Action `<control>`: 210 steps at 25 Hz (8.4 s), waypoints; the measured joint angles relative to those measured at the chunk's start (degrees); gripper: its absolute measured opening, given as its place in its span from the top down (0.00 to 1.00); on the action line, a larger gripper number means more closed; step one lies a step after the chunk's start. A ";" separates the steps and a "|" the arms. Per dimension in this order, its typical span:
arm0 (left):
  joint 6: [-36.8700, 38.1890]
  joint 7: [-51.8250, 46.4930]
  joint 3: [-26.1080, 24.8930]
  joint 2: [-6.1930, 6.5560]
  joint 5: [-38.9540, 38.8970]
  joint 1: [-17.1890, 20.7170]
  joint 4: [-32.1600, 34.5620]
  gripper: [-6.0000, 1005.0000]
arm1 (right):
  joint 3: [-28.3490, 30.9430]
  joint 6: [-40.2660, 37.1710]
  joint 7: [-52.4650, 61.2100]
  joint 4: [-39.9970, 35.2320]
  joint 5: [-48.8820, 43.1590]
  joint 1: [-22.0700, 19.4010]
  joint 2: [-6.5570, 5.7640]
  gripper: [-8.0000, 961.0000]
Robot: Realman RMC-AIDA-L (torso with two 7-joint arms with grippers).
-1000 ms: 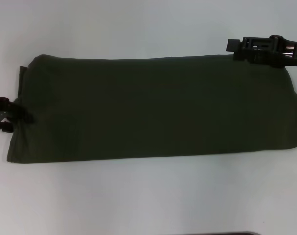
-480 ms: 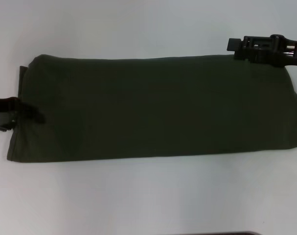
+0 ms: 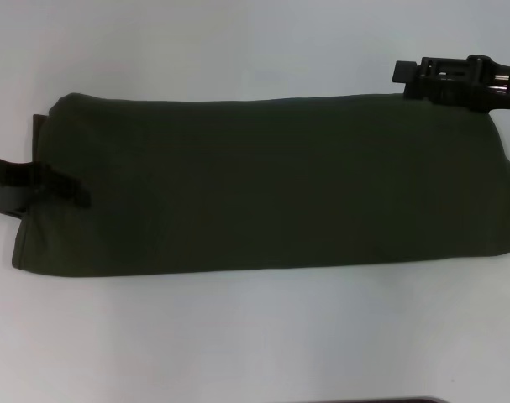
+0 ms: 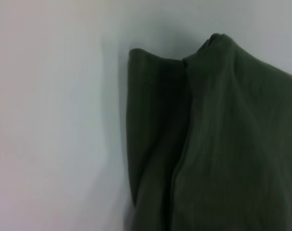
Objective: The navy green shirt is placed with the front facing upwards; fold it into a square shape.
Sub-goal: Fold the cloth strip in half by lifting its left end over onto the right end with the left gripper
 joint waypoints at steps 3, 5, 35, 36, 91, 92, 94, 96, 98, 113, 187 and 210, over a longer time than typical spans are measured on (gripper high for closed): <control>-0.34 0.11 0.25 -0.06 0.06 -0.06 -0.03 0.40 | 0.23 0.00 0.01 0.00 0.00 0.06 0.00 0.32; -0.65 0.78 1.01 -0.11 0.15 -0.06 -0.08 0.40 | 0.28 0.00 0.04 0.00 0.00 0.12 0.00 0.32; 13.54 8.56 -0.02 2.49 -14.40 2.34 4.23 0.84 | 1.36 -0.18 0.48 0.00 0.00 0.55 -0.22 0.32; 13.78 8.66 -0.07 2.62 -14.69 2.40 4.23 0.84 | 1.39 -0.18 0.49 0.00 0.00 0.55 -0.23 0.32; 7.59 8.66 1.74 5.42 -15.90 3.68 3.69 0.84 | 1.34 -0.27 0.88 0.20 -0.36 -0.88 -0.64 0.32; 7.17 8.43 2.21 5.39 -15.91 3.46 3.68 0.84 | 1.32 -0.30 0.88 0.19 -0.36 -0.89 -0.61 0.32; 5.90 7.83 3.18 5.30 -15.91 2.84 3.62 0.84 | 1.32 -0.40 0.87 0.18 -0.36 -0.89 -0.57 0.32; 4.79 7.39 3.55 5.32 -15.91 2.22 3.40 0.84 | 1.32 -0.58 0.88 0.10 -0.35 -0.88 -0.53 0.32; 3.91 6.97 3.82 5.58 -15.87 1.66 3.00 0.84 | 1.32 -0.87 0.87 0.06 -0.35 -0.88 -0.52 0.32; 0.75 4.86 3.52 8.16 -14.41 1.73 2.37 0.85 | 1.39 -0.96 0.87 0.08 -0.36 -0.53 -0.61 0.32; 9.57 4.58 4.92 -7.44 -31.42 -10.18 -6.38 0.85 | -3.14 -2.31 11.51 -5.72 -11.70 4.54 -4.52 0.32; 0.58 7.48 5.74 -8.99 -39.22 -11.66 -17.72 0.74 | -3.20 -1.71 11.55 -5.76 -11.78 4.64 -4.58 0.32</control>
